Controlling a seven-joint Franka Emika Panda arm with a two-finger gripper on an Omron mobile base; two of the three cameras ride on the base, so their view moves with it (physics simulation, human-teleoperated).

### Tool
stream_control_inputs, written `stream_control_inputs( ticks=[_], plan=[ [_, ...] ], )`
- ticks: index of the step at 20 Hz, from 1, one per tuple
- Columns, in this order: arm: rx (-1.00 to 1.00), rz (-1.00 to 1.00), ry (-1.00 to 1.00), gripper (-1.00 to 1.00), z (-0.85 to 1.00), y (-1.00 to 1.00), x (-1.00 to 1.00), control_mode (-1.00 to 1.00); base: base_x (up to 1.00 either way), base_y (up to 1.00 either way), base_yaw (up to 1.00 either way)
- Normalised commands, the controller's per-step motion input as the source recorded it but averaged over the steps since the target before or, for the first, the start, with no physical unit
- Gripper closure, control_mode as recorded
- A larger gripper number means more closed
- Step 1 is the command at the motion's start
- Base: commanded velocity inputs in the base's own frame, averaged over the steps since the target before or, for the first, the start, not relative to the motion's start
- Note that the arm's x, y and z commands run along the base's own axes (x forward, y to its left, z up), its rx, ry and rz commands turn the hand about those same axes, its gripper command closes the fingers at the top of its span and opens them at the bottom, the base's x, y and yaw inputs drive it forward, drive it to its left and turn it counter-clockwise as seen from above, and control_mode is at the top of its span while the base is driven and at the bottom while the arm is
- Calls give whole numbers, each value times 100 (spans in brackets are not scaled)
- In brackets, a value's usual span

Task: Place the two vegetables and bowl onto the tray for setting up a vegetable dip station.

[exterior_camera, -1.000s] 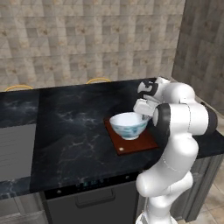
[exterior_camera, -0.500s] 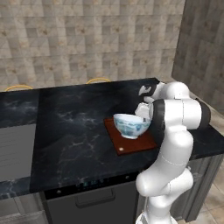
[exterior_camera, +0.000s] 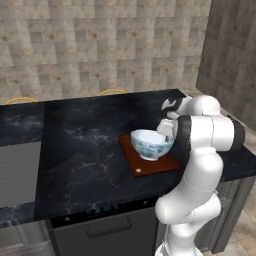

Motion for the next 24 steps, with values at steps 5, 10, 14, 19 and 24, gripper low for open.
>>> stream_control_inputs(
  ticks=[5,10,14,19,24],
  plan=[
    [0,0,0,-100,0,0,-3,-100,0,0,0],
    [0,1,0,-100,3,0,0,-100,0,0,0],
    [0,1,-1,-100,25,0,0,-100,0,0,0],
    [0,0,-1,-100,40,0,-1,-100,0,0,0],
    [0,0,-1,-100,44,0,-26,-100,0,0,0]
  ],
)
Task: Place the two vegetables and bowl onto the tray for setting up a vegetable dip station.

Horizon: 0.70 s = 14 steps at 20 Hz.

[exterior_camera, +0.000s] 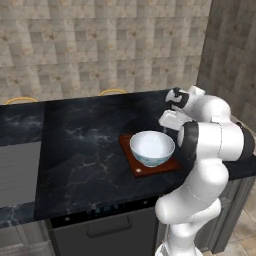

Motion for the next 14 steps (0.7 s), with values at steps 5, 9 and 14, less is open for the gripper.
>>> stream_control_inputs(
  ticks=[5,9,14],
  plan=[
    [0,0,0,-100,41,0,-58,-100,0,0,0],
    [-3,0,-5,-100,29,0,-91,-100,0,0,0],
    [-5,0,-5,-100,18,0,-96,-100,0,0,0]
  ],
)
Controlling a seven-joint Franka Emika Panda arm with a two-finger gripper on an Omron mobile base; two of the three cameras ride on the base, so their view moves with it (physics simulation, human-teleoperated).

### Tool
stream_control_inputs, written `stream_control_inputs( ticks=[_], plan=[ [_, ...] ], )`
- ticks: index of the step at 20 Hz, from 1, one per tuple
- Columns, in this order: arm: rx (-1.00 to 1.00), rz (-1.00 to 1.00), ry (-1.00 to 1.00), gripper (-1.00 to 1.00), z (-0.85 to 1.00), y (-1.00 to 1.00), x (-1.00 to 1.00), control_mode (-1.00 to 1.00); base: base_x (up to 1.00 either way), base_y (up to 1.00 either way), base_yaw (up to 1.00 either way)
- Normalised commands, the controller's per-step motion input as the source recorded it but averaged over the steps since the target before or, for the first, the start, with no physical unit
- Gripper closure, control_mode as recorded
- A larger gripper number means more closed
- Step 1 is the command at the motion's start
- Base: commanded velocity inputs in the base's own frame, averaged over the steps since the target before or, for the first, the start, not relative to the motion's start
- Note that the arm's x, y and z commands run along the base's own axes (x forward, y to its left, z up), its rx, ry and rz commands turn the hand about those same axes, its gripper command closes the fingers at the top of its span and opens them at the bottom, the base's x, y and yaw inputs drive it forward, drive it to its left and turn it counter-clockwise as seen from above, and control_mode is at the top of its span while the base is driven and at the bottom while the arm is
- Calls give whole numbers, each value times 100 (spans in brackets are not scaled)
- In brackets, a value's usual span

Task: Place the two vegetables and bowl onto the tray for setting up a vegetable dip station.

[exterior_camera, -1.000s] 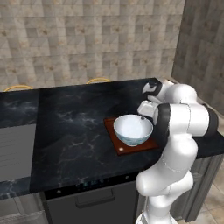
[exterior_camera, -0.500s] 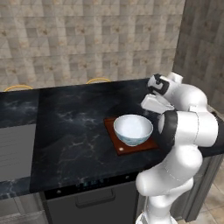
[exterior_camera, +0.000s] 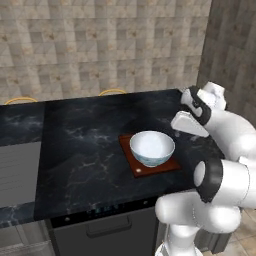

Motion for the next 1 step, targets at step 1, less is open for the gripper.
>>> stream_control_inputs(
  ticks=[1],
  plan=[
    [-5,0,-4,-100,20,0,-94,-100,0,0,0]
  ],
)
